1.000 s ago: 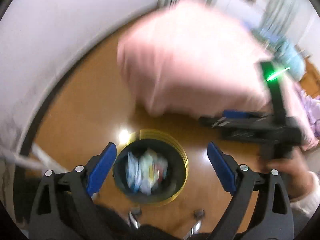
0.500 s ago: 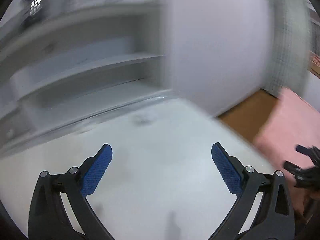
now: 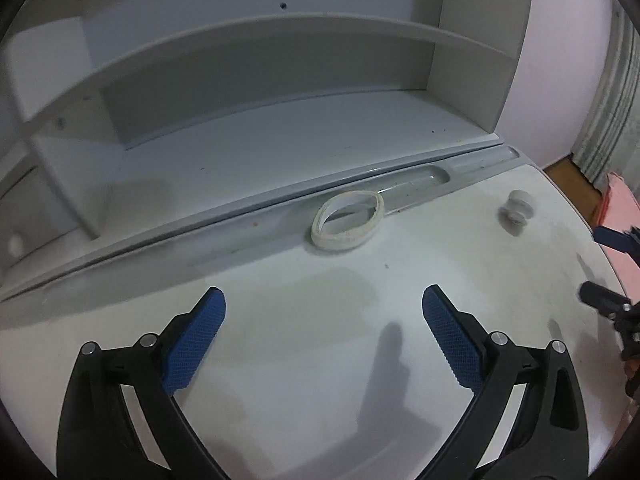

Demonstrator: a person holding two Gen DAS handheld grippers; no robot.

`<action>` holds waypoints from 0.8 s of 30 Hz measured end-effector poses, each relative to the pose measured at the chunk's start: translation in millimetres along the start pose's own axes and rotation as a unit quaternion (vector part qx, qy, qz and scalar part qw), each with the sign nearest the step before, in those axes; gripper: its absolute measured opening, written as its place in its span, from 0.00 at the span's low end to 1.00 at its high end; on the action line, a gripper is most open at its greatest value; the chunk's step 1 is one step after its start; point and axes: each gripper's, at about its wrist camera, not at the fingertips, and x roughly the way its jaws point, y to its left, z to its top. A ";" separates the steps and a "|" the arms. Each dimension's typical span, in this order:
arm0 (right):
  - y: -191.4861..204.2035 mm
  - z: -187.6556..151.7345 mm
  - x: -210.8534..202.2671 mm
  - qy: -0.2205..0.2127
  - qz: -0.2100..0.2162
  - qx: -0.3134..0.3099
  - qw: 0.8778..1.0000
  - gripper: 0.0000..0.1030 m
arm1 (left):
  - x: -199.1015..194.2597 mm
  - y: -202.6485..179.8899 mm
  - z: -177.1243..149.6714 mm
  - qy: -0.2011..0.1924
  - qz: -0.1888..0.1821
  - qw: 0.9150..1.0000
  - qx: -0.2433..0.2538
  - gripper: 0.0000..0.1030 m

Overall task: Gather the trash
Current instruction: 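Grasp the white bottle cap with the right tool while the left tool grasps the beige tape ring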

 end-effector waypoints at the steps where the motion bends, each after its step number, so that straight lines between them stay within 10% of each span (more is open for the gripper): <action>1: 3.2 4.9 9.7 0.004 0.001 -0.004 1.000 0.93 | 4.5 0.3 3.6 0.002 -0.007 1.000 0.004 0.93; 11: 11.8 40.7 48.3 0.028 0.013 -0.022 0.999 0.82 | 43.7 2.5 33.3 0.027 -0.027 0.999 0.033 0.82; 14: 10.7 45.2 55.9 0.035 0.016 -0.029 0.999 0.69 | 51.0 3.7 38.6 0.033 -0.036 0.998 0.028 0.73; 18: 10.2 50.2 56.3 0.028 0.024 -0.027 0.999 0.29 | 50.2 4.0 44.9 0.031 -0.054 0.998 0.024 0.40; 24: 13.1 49.5 51.0 0.027 0.036 -0.021 0.999 0.29 | 35.5 -0.7 41.2 0.022 -0.053 0.998 0.035 0.39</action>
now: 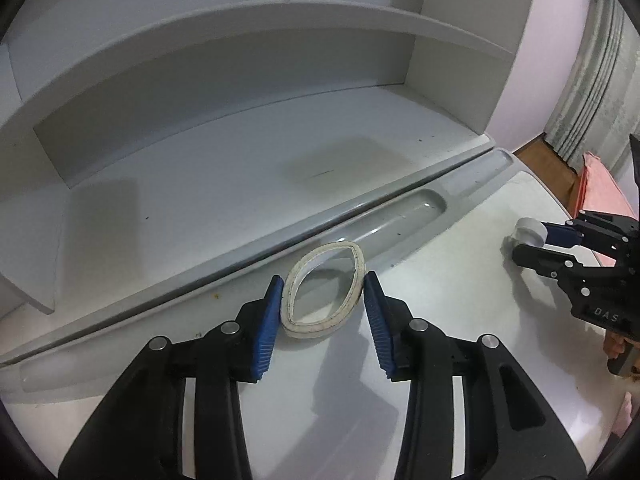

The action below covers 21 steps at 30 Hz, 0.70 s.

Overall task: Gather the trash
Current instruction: 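Grasp the white bottle cap with the right tool while the left tool grasps the beige tape ring, then carry the bottle cap and tape ring over the black bin with both tools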

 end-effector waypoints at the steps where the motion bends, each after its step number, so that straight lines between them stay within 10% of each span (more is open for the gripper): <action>1: 1.5 -0.3 -2.8 -0.002 0.000 -0.001 1.000 0.29 | -4.0 0.0 -1.7 -0.001 0.001 1.000 0.001 0.39; 21: 29.8 -44.7 -56.7 -0.017 0.004 -0.013 1.000 0.29 | -72.4 -52.3 -45.6 -0.027 -0.009 0.999 0.038 0.39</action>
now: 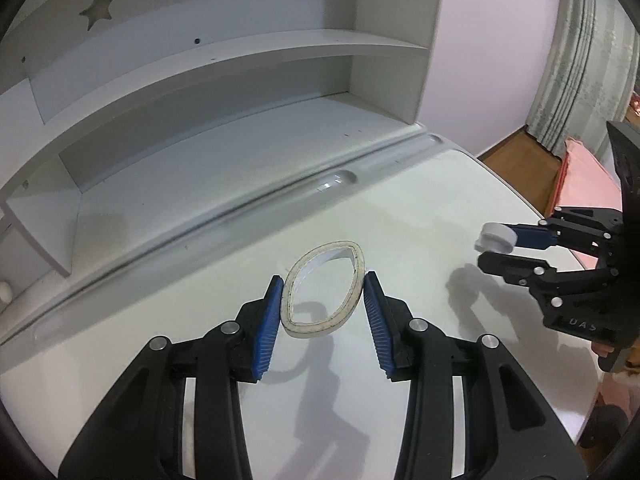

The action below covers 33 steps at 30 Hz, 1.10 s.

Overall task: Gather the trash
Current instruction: 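Carry the bottle cap and tape ring over the black bin with both tools, then open both tools to drop the cap and tape ring into the bin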

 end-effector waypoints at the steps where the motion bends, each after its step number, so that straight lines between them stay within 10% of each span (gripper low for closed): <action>1: 2.1 -5.1 -3.2 -0.001 0.001 0.000 1.000 0.29 | -3.0 -3.8 -3.0 -0.001 -0.001 1.000 0.001 0.39; 19: -63.9 -125.6 -135.5 -0.056 -0.079 0.067 0.993 0.29 | -58.3 -184.1 -30.9 -0.043 -0.096 0.988 0.113 0.39; 25: -132.2 -211.5 -203.0 -0.057 -0.146 0.141 0.978 0.29 | -62.8 -319.2 -54.5 -0.032 -0.163 0.958 0.235 0.39; 33: -225.1 -358.6 -209.5 0.009 -0.159 0.300 0.941 0.29 | -8.3 -468.2 -129.9 0.082 -0.241 0.900 0.354 0.39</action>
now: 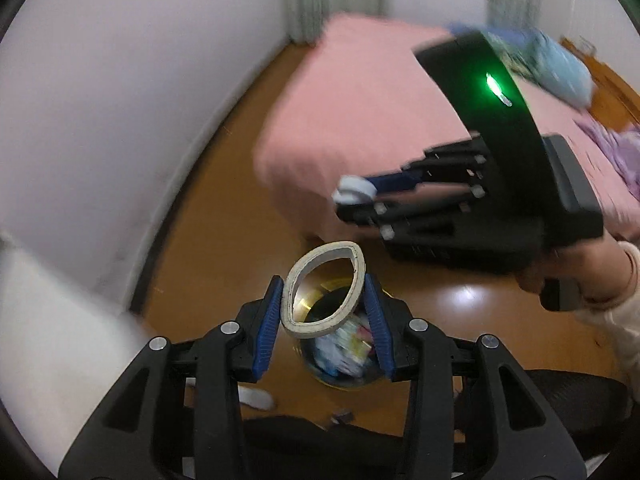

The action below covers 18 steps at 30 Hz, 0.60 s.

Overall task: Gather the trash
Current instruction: 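Open both tools to drop the cap and tape ring into the bin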

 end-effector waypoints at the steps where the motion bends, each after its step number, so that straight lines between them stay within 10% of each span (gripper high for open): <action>1: -15.6 -9.7 11.6 0.014 0.007 0.023 1.000 0.29 | 18.5 -3.6 -1.6 0.020 -0.012 1.000 -0.001 0.39; 11: -92.0 -134.9 203.9 0.211 0.075 0.218 0.950 0.29 | 272.9 15.8 -69.4 0.263 0.001 0.964 -0.042 0.39; 18: -106.8 -170.6 266.1 0.261 0.073 0.273 0.923 0.29 | 330.9 18.0 -91.9 0.325 0.003 0.945 -0.041 0.39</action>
